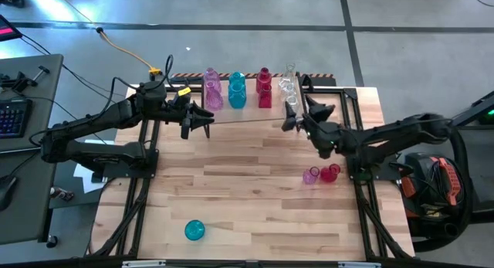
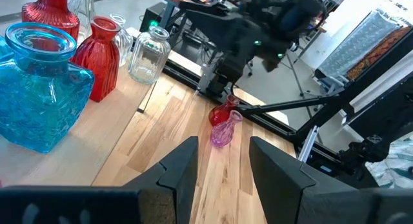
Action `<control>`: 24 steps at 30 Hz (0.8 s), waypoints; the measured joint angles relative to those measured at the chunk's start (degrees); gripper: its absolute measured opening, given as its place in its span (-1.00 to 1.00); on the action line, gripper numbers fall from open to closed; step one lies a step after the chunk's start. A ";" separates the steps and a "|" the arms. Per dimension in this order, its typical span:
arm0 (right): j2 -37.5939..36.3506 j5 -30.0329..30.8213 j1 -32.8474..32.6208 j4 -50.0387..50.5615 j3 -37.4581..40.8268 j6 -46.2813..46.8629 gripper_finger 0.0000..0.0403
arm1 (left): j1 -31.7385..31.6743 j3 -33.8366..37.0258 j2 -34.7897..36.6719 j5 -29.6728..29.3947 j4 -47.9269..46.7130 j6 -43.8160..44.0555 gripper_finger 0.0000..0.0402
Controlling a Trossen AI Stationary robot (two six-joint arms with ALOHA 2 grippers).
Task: Sort vases onto shelf
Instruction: Put the transparent vase on the shelf aligned with the other transparent vases
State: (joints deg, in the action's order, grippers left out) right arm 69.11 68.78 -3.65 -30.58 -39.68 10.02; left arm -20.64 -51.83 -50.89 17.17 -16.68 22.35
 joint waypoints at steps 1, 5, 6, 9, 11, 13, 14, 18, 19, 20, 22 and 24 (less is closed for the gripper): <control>-0.90 -0.62 -1.22 1.50 0.00 0.40 0.82 | 0.00 -0.02 0.00 0.00 0.02 0.00 -0.35; -4.27 -6.99 -5.54 12.32 0.00 6.59 0.82 | 0.00 -0.01 0.00 0.00 0.00 0.00 -0.35; -4.82 -9.19 -6.28 15.92 0.00 9.61 0.82 | 0.00 -0.01 0.00 0.00 0.02 0.00 -0.35; -5.33 -12.08 -7.79 25.35 0.00 19.81 0.82 | 0.00 -0.01 0.00 0.00 0.00 0.00 -0.35; -5.32 -11.85 -8.27 30.59 0.00 24.54 0.82 | 0.00 -0.02 0.00 0.00 0.02 0.00 -0.35; -5.02 -11.85 -8.12 33.93 0.00 27.16 0.82 | 0.00 -0.01 0.00 0.00 0.02 0.00 -0.35; -4.97 -11.91 -7.88 34.92 0.03 27.57 0.82 | 0.00 0.00 0.00 0.00 0.00 0.00 -0.35; -4.51 -13.87 -6.26 34.93 0.27 25.78 0.82 | 0.00 -0.01 0.00 0.01 0.00 0.00 -0.35; -4.19 -14.62 -5.74 34.71 0.30 24.90 0.82 | 0.00 0.00 0.00 0.00 0.01 0.00 -0.35; -3.79 -15.45 -5.11 34.23 0.28 24.10 0.82 | 0.00 -0.01 0.00 0.00 0.02 0.00 -0.35; -3.35 -17.68 -3.86 34.57 0.33 22.80 0.82 | 0.00 0.00 0.00 0.01 0.00 0.00 -0.35; -2.66 -19.53 -2.58 34.16 0.31 22.46 0.82 | 0.00 0.00 0.00 0.00 -0.05 0.00 -0.35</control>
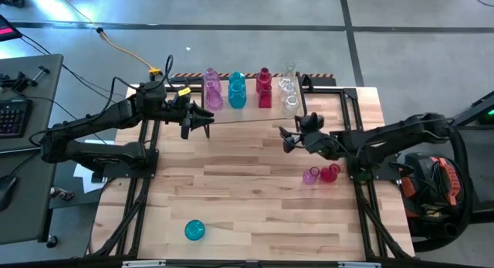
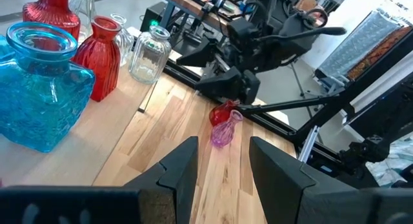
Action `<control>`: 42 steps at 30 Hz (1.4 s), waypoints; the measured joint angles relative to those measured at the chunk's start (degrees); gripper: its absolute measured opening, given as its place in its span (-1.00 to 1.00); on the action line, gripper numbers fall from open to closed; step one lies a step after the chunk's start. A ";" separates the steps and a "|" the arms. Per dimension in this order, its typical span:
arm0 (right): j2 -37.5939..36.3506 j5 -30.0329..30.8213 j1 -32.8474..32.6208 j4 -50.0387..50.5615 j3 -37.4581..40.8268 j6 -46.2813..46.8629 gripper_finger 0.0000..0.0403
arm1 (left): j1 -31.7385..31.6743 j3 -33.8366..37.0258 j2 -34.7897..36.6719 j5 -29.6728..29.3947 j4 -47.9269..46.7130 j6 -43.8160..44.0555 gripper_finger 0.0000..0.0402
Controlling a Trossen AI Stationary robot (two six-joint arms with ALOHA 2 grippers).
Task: Sort vases onto shelf
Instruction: Put the transparent vase on the shelf aligned with the other transparent vases
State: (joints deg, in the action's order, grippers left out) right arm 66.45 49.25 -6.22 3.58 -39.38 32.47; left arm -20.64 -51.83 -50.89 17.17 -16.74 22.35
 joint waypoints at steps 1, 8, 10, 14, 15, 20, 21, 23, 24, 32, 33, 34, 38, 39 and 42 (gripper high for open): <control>0.24 -0.71 0.61 0.16 0.02 -0.07 0.82 | 0.00 0.00 0.00 0.00 0.01 0.00 -0.35; 1.70 -5.09 3.87 -1.68 0.00 -2.51 0.82 | 0.00 0.00 0.00 0.00 0.01 0.00 -0.35; 1.71 -5.98 4.58 -1.71 0.00 -2.44 0.82 | 0.00 0.00 0.00 0.00 0.02 0.00 -0.35; 1.73 -6.22 5.50 -1.76 0.00 -2.50 0.82 | 0.00 0.00 0.00 0.00 0.03 0.00 -0.35; 1.73 -6.22 5.72 -1.79 0.00 -2.50 0.82 | 0.00 0.00 0.00 0.00 0.03 0.00 -0.35; 1.73 -7.16 7.04 -1.97 0.00 -2.52 0.82 | 0.00 0.00 0.00 0.00 0.01 0.00 -0.35; 1.73 -7.55 7.29 -2.03 0.00 -2.65 0.82 | 0.00 0.00 0.00 0.00 0.03 0.00 -0.35; 1.73 -7.72 7.64 -2.12 0.00 -2.82 0.82 | 0.00 0.00 0.00 0.00 0.01 0.00 -0.35; 1.73 -7.74 7.85 -2.12 0.00 -2.83 0.82 | 0.00 0.00 0.00 0.00 0.01 0.00 -0.35; 1.73 -7.73 8.18 -2.12 0.00 -2.95 0.82 | 0.00 0.00 0.00 0.00 0.02 0.00 -0.35; 1.73 -7.73 8.28 -2.12 0.00 -2.95 0.82 | 0.00 0.00 0.00 0.00 0.03 0.00 -0.35; 1.73 -7.75 8.41 -2.12 0.00 -2.93 0.82 | 0.00 0.00 0.00 0.00 0.02 0.00 -0.35; 1.73 -7.83 8.30 -2.94 0.00 -2.93 0.82 | 0.00 0.00 0.00 0.00 0.01 0.00 -0.35; 1.73 -7.90 8.02 -3.05 0.00 -2.90 0.82 | 0.00 0.00 0.00 0.00 0.03 0.00 -0.35; 1.57 -7.99 6.92 -3.02 0.00 -2.04 0.82 | 0.00 0.00 0.00 0.00 0.02 0.00 -0.35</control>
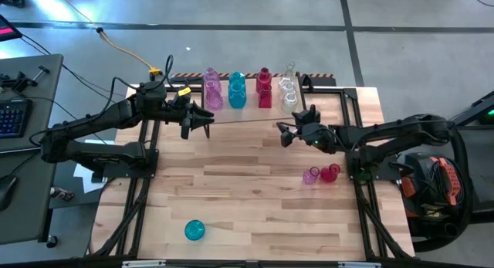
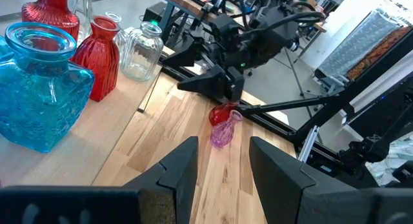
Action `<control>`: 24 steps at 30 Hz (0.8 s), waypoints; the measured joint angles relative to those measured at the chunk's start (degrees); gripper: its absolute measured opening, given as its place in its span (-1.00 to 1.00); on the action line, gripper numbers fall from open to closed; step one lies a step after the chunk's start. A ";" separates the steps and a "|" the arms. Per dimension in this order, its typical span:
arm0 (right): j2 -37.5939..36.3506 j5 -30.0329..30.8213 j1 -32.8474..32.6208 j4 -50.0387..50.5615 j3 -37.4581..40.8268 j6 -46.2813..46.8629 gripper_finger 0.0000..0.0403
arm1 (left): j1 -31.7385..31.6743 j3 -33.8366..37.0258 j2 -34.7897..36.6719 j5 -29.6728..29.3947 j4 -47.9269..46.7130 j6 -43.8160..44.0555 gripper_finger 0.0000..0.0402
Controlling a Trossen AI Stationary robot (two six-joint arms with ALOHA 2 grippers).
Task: Sort vases onto shelf
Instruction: Put the transparent vase on the shelf aligned with the other transparent vases, then put the red vase on the shelf aligned with the other red vases
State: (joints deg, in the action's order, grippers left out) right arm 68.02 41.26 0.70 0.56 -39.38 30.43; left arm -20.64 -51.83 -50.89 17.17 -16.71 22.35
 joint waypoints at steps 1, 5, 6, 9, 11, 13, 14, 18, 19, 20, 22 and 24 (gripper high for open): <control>-0.12 0.02 -0.44 0.00 0.00 0.52 0.82 | 0.00 0.00 0.00 0.00 -0.01 0.00 -0.35; -0.72 0.78 -2.22 -0.16 -0.01 0.62 0.82 | 0.00 0.00 0.00 0.00 -0.01 0.00 -0.35; -1.04 0.88 -2.59 -0.02 -0.02 0.86 0.82 | 0.00 0.00 0.00 0.00 -0.02 0.00 -0.35; -2.28 1.18 -3.55 0.13 -0.11 2.14 0.82 | 0.00 0.00 0.00 0.00 -0.02 0.00 -0.35; -3.28 1.16 -4.18 0.72 -0.89 2.18 0.82 | 0.00 0.00 0.00 0.00 -0.02 0.00 -0.35; -4.67 1.13 -4.85 0.98 -2.30 1.40 0.82 | 0.00 0.00 0.00 0.00 -0.01 0.00 -0.35; -5.46 0.65 -5.11 1.00 -3.15 0.19 0.82 | 0.00 0.00 0.00 0.01 -0.02 0.00 -0.35; -9.38 -4.75 -5.39 1.29 -6.41 -8.57 0.82 | 0.00 0.00 0.00 0.00 -0.02 0.00 -0.35; -10.50 -6.20 -5.34 1.64 -6.95 -11.08 0.82 | 0.00 0.00 0.00 0.01 -0.02 0.00 -0.35; -11.75 -7.78 -5.14 1.80 -7.25 -13.55 0.82 | 0.00 0.00 0.00 0.00 0.00 0.00 -0.35; -14.30 -10.50 -4.52 2.52 -7.25 -18.45 0.82 | 0.00 0.00 0.00 0.02 -0.02 0.00 -0.35; -17.05 -12.58 -3.92 2.87 -6.72 -21.26 0.82 | 0.00 0.00 0.00 0.00 0.00 0.00 -0.35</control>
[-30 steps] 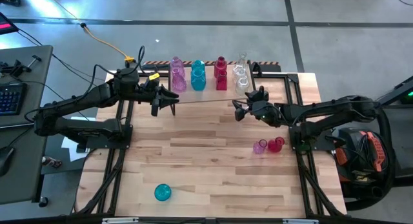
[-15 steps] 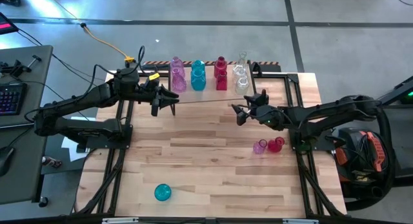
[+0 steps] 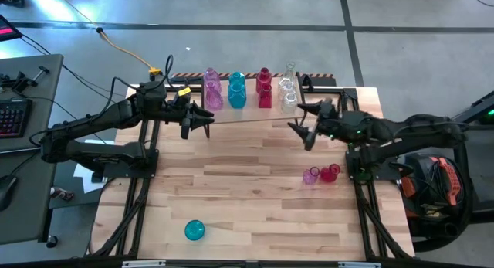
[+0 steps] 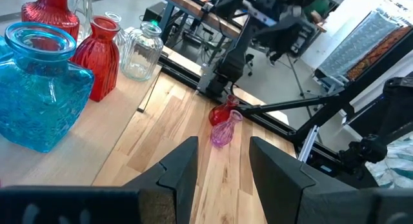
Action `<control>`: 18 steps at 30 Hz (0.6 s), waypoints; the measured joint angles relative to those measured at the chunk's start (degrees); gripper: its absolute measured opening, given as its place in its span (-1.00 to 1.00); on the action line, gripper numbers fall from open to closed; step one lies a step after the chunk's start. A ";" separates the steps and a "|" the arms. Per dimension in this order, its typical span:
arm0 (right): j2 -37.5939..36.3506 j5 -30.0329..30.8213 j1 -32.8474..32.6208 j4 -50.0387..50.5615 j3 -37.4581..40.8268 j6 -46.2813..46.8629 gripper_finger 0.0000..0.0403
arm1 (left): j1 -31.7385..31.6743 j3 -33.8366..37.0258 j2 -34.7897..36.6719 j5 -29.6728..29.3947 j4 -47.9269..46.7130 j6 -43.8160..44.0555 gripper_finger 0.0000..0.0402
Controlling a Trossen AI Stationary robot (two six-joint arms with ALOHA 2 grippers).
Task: Sort vases onto shelf
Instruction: Put the red vase on the shelf aligned with the other red vases
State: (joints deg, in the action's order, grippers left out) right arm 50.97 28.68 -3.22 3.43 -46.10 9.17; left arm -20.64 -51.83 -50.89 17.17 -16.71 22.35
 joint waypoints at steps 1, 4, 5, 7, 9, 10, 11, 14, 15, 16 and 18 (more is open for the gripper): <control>-1.41 -0.24 0.46 0.27 0.38 -0.31 0.82 | 0.00 0.00 0.00 0.00 -0.03 0.00 -0.35; -5.55 -0.22 1.81 0.43 2.51 -0.53 0.82 | 0.00 0.00 0.00 0.00 -0.02 0.00 -0.35; -6.97 -0.20 2.28 0.63 3.39 -0.64 0.82 | 0.00 0.00 0.00 0.00 -0.02 0.00 -0.35; -9.54 -0.19 2.98 0.67 4.89 -0.47 0.82 | 0.00 0.00 0.00 0.75 -0.10 0.80 -0.35; -11.95 -0.17 3.36 0.71 6.32 0.44 0.82 | 0.00 0.00 0.02 1.52 -0.10 4.52 -0.35; -12.88 -0.19 3.42 0.69 6.84 1.24 0.82 | 0.00 0.00 0.10 1.60 -0.14 6.06 -0.35; -13.81 -0.17 3.55 0.74 7.31 1.83 0.82 | 0.00 0.00 0.17 1.61 -0.13 7.32 -0.35; -15.65 -0.19 3.60 2.59 7.64 4.09 0.82 | 0.00 0.00 0.00 1.28 -0.13 8.95 -0.35; -16.11 -0.19 3.60 3.39 7.64 4.38 0.82 | 0.00 0.00 -0.13 1.24 -0.13 8.92 -0.35; -16.45 -0.19 3.60 4.40 7.64 4.32 0.82 | 0.00 0.00 -0.15 1.20 -0.30 8.96 -0.35; -16.76 -0.19 3.60 5.97 7.64 4.37 0.82 | 0.00 0.00 -0.13 1.18 -0.13 8.94 -0.35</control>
State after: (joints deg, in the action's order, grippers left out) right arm 34.21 28.49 0.38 9.41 -38.46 13.54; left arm -20.64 -51.83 -51.03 18.35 -16.84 31.29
